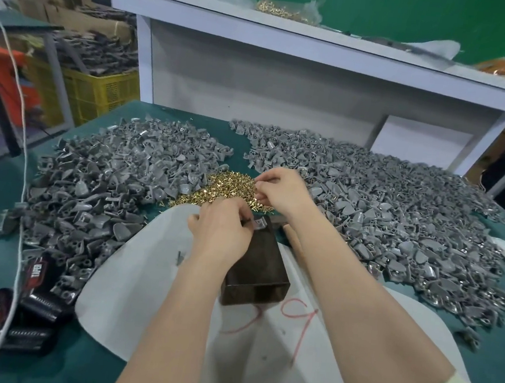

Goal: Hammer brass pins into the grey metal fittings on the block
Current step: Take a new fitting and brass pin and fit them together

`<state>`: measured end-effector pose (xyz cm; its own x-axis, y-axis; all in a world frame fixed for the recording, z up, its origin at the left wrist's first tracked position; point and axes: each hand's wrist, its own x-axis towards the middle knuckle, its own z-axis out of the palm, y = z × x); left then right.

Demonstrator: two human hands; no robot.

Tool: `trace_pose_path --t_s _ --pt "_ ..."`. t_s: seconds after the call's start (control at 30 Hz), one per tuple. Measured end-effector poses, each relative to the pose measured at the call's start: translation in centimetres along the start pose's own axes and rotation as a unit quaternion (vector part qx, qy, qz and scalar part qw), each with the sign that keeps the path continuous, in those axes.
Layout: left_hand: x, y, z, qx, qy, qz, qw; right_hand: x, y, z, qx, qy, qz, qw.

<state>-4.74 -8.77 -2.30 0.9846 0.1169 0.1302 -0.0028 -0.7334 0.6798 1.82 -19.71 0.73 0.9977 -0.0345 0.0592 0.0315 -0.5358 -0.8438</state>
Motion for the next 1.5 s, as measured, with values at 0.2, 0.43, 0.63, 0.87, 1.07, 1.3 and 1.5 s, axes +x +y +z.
trace_pose_path --t_s 0.2,0.43,0.63,0.87,1.07,1.3,1.5 --pt "0.1 0.0 0.0 0.004 -0.002 -0.001 1.0 0.3 0.0 0.1 0.009 -0.027 0.007 1.0" --pt "0.0 0.1 -0.1 0.001 0.0 0.002 1.0 0.2 -0.1 0.8 0.052 -0.012 0.013 0.998" --pt "0.1 0.1 -0.1 0.005 -0.001 0.001 1.0 -1.0 -0.2 -0.2 0.004 0.002 -0.021 1.0" --pt "0.0 0.2 0.0 0.007 0.002 0.003 1.0 -4.9 0.0 -3.3 -0.07 -0.022 -0.038 0.997" --pt "0.1 0.2 0.0 0.015 -0.002 0.003 1.0 -5.7 0.7 -2.0 -0.209 -0.019 -0.112 0.971" --pt "0.2 0.1 0.2 0.02 -0.001 0.005 1.0 -5.3 1.4 -0.9 -0.231 0.008 -0.132 0.964" --pt "0.2 0.0 0.1 0.009 -0.001 0.006 1.0 -5.6 1.5 -0.2 -0.258 -0.001 -0.13 0.957"
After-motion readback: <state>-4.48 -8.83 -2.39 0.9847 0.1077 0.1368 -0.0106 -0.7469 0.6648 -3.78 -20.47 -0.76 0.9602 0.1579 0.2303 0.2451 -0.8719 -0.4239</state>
